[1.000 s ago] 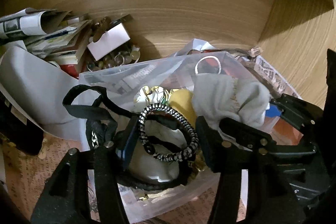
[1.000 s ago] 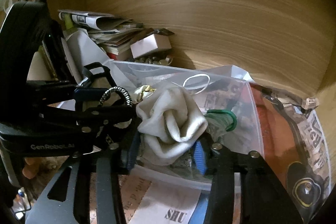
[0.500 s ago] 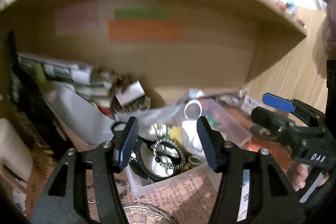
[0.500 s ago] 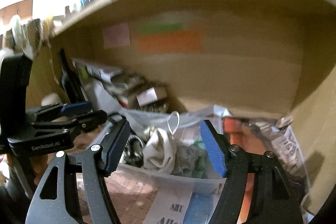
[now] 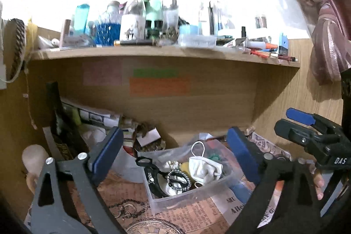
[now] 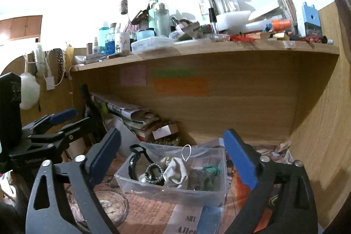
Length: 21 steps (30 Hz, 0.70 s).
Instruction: Organize soft objects
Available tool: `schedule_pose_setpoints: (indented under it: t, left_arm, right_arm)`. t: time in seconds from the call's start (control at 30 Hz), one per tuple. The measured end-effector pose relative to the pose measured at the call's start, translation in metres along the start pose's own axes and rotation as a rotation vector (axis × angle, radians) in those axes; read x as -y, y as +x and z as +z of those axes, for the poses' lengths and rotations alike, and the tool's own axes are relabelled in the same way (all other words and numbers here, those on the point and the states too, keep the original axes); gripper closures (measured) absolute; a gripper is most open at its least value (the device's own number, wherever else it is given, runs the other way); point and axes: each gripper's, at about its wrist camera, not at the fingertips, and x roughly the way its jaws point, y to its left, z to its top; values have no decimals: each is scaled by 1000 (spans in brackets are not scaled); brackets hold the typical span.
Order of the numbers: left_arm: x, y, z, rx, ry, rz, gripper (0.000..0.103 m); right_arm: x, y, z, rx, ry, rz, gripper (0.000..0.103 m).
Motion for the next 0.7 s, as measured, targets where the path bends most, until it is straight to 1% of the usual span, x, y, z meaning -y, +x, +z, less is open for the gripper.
schedule_pose_setpoints:
  t: [0.03,0.1,0.7]
  left_arm:
    - [2,-2,0,3,6,1,3]
    - [5,-7,-1,5,8,5,1]
    - [9,-11,-5,-5,15,10,0]
  right_arm:
    - [-1,-1,0,7,-1,-3,0]
    - [-3,-4,-1,10,-4,-4,0]
    - [-10,-14,-4,17,-7,-5,0]
